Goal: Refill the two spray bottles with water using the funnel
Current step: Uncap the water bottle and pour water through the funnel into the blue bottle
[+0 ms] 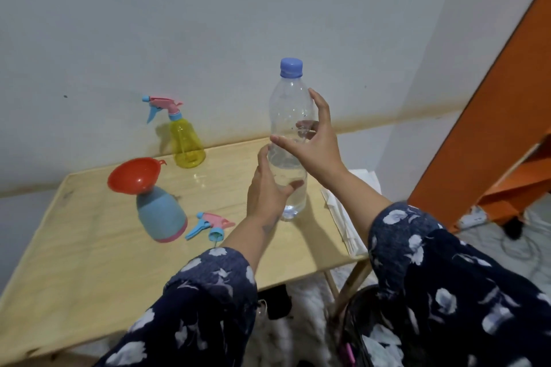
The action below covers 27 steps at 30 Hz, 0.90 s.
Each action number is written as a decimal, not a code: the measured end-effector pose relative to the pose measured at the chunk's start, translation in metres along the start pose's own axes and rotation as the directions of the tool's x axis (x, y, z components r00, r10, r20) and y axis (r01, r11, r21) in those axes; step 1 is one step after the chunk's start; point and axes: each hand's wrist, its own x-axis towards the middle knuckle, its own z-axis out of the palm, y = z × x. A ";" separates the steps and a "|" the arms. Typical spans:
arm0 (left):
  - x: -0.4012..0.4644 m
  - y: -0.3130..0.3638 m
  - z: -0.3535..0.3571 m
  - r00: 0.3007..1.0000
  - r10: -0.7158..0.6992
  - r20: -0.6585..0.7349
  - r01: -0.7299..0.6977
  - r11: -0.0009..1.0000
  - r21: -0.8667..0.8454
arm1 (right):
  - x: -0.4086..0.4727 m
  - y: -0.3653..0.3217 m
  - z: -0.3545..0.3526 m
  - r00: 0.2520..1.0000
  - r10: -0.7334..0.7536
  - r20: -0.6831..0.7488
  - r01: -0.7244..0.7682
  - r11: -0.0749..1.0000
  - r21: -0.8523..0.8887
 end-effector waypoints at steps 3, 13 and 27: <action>-0.021 -0.007 -0.007 1.000 0.006 0.014 -0.006 1.000 -0.011 | -0.024 -0.007 0.002 1.000 0.004 -0.007 -0.004 1.000 -0.023; -0.049 -0.016 -0.017 0.997 -0.018 0.070 0.022 0.999 -0.048 | -0.059 -0.012 0.008 0.999 -0.019 0.048 0.021 0.999 -0.040; -0.041 0.058 -0.049 0.971 0.237 -0.040 -0.229 0.963 0.142 | 0.003 -0.133 -0.025 0.993 -0.044 0.109 0.110 0.670 -0.734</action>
